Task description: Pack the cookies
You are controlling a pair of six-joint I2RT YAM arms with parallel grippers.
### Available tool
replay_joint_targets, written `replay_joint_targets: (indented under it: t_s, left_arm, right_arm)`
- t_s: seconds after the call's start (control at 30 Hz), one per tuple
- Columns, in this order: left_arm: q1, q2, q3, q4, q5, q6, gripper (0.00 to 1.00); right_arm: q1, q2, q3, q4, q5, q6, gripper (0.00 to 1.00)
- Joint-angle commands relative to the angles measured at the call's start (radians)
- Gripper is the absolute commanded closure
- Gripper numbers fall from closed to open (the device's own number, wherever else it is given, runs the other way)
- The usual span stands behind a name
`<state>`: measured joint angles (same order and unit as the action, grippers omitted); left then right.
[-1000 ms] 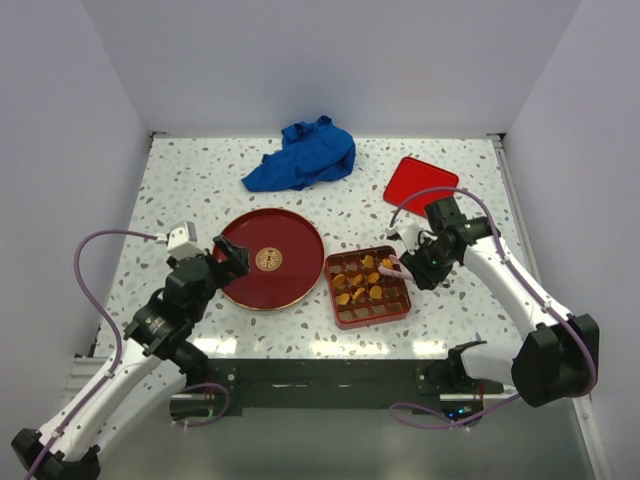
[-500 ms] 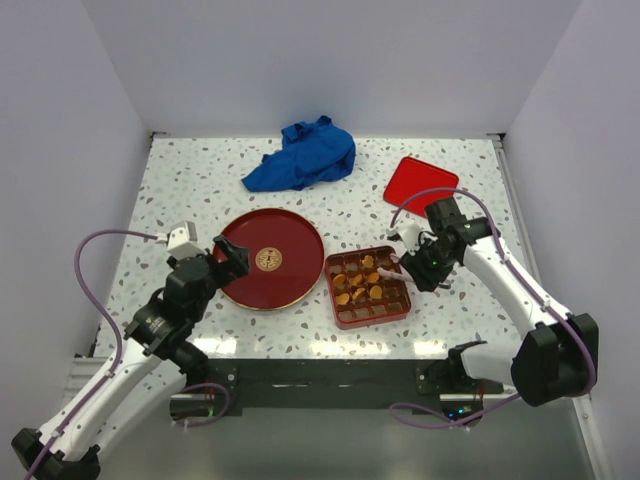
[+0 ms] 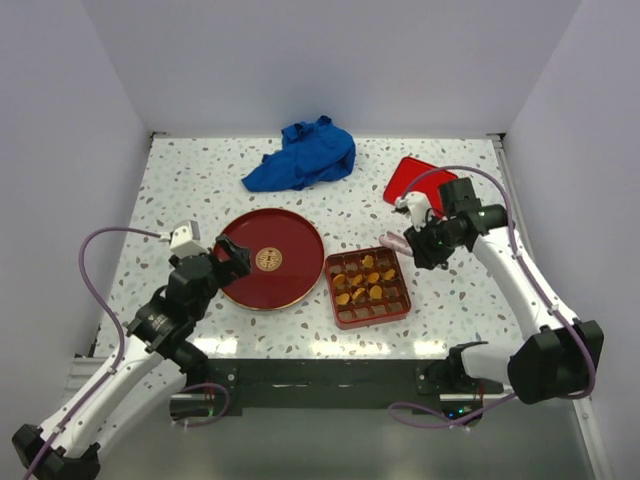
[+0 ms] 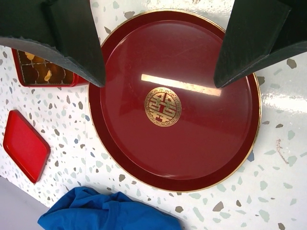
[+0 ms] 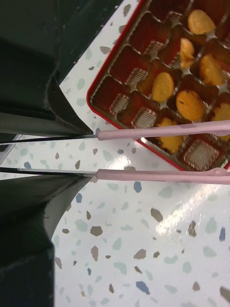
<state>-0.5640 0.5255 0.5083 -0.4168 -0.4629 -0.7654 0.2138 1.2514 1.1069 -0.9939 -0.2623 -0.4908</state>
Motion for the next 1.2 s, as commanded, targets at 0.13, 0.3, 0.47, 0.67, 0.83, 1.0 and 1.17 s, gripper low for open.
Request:
replay_joint_targets:
  t_s: [0.13, 0.3, 0.47, 0.67, 0.83, 1.0, 1.17]
  left_arm:
    - [0.001, 0.060, 0.042, 0.104, 0.059, 0.041, 0.00]
    - [0.001, 0.106, 0.055, 0.145, 0.086, 0.057, 0.00]
    - [0.001, 0.143, 0.062, 0.168, 0.115, 0.057, 0.00]
    - [0.001, 0.160, 0.065, 0.179, 0.122, 0.061, 0.00]
    - [0.001, 0.172, 0.062, 0.193, 0.136, 0.060, 0.00]
    - [0.003, 0.189, 0.056, 0.225, 0.156, 0.067, 0.00]
    - [0.006, 0.232, 0.078, 0.240, 0.193, 0.092, 0.00]
  right_arm:
    - [-0.374, 0.172, -0.013, 0.242, 0.013, 0.266, 0.72]
    - [-0.453, 0.244, -0.093, 0.426, 0.173, 0.396, 0.70]
    - [-0.468, 0.344, -0.150, 0.540, 0.253, 0.449, 0.60]
    - [-0.484, 0.421, -0.139, 0.512, 0.235, 0.439, 0.41]
    - [-0.484, 0.364, -0.078, 0.453, 0.218, 0.324, 0.28]
    - [-0.447, 0.354, 0.085, 0.284, -0.234, -0.094, 0.25]
    - [-0.236, 0.525, 0.301, 0.083, -0.322, -0.537, 0.53]
